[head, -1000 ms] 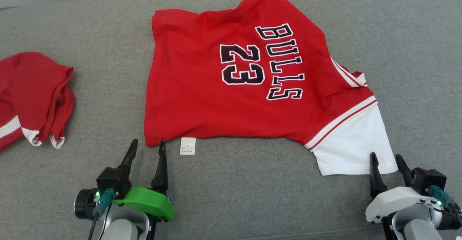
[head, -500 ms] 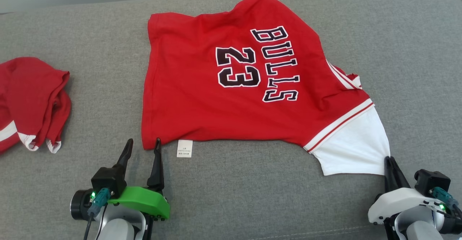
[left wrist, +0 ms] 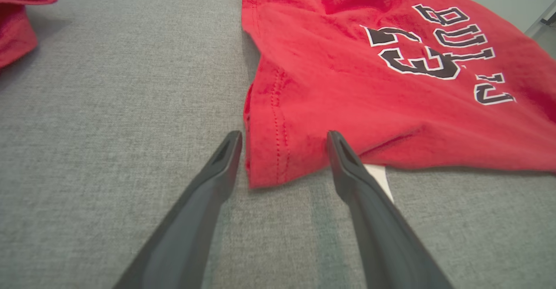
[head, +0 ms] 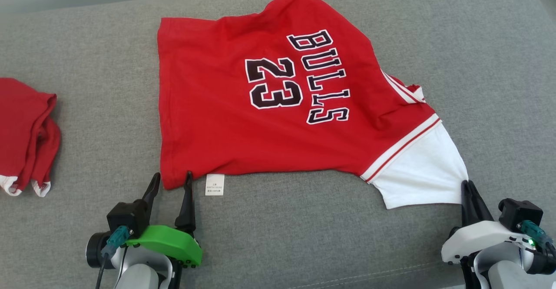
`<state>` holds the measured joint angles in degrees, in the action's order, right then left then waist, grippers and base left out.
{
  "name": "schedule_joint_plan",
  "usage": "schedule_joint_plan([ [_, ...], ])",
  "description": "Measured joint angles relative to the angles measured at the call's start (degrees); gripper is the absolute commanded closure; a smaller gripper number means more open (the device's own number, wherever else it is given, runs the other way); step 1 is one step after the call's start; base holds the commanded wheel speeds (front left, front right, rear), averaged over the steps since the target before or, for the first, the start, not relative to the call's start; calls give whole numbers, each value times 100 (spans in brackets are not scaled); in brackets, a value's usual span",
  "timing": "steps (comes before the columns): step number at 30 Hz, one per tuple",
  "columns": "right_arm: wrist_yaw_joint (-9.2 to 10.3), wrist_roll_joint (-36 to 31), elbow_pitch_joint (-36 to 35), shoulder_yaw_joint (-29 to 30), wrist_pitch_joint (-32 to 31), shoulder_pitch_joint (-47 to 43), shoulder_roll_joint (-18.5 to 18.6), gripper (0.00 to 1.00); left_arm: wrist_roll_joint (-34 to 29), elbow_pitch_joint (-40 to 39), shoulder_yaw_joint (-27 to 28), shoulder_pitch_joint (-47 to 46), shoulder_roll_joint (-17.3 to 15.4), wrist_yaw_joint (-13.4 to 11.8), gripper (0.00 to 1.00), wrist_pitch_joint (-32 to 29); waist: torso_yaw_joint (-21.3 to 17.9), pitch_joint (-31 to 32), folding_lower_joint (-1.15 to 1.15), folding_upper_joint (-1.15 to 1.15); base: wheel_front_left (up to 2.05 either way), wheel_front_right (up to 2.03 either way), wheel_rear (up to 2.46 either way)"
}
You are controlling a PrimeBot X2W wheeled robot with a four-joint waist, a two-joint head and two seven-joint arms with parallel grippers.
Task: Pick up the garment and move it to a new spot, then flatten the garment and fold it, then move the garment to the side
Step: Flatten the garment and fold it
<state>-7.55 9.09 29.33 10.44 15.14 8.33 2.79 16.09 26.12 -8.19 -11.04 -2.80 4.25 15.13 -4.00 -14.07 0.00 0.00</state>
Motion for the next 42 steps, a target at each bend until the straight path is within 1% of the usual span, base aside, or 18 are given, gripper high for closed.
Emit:
schedule_joint_plan([
  [3,0,22,-41,-46,0,25,0,100,-8,134,37,-38,1,30,0,0,-54,-29,0,0,0,0,0],
  [4,0,37,-62,-60,-1,31,0,100,-8,170,49,-50,0,32,16,0,-70,-35,0,0,0,0,0],
  [5,0,40,-86,-77,-1,40,0,100,-7,207,56,-57,0,38,26,-1,-83,-42,0,0,0,0,0],
  [6,0,46,-112,-91,-1,54,0,100,20,241,68,-65,1,52,43,0,-94,-47,0,0,0,0,0],
  [7,0,49,-135,-111,-1,69,2,100,56,270,77,-79,1,56,66,-1,-103,-52,0,0,0,0,0],
  [8,0,54,-157,-132,0,83,1,100,62,299,81,-104,1,65,100,-1,-108,-54,0,0,0,0,0],
  [11,1,98,-233,-194,-1,127,8,100,100,517,80,-195,2,108,100,0,-108,-18,0,0,0,0,0],
  [14,1,211,-412,-193,-1,150,7,100,159,516,141,-188,2,141,100,-1,-106,76,0,0,0,0,0],
  [18,1,425,-745,-197,-1,192,37,100,203,142,243,-135,2,232,100,0,-83,304,0,0,0,0,0],
  [23,1,662,-1218,-378,-2,403,145,100,92,-336,321,-168,-9,289,100,-1,-9,662,0,0,0,0,0],
  [26,1,829,-1556,-494,-8,728,331,100,89,-531,210,-479,-208,307,100,-1,75,812,0,0,0,0,0],
  [30,1,1006,-1800,-709,-9,1439,792,100,154,-828,14,-1416,-723,309,100,-44,188,819,0,0,0,0,0],
  [34,2,1078,-1748,-1014,-291,2499,1271,100,221,-886,-220,-2557,-1217,313,100,-580,259,620,0,0,0,0,0],
  [36,1,1044,-1659,-1225,-508,3197,1496,100,300,-843,-377,-3256,-1395,313,100,-855,295,461,0,0,0,0,0],
  [37,1,1065,-1581,-1251,-606,3575,1547,100,305,-782,-467,-3644,-1480,313,100,-961,312,367,0,0,0,0,0],
  [39,2,962,-1397,-1340,-761,4339,1703,100,294,-634,-617,-4430,-1595,314,100,-1032,347,147,0,0,0,0,0],
  [40,2,948,-1274,-1324,-795,4736,1720,100,261,-519,-716,-4799,-1644,314,100,-1063,365,25,0,0,0,0,0],
  [42,2,643,-1038,-1486,-850,5566,1853,100,164,-296,-888,-5503,-1726,316,100,-999,400,-256,0,0,0,0,0],
])
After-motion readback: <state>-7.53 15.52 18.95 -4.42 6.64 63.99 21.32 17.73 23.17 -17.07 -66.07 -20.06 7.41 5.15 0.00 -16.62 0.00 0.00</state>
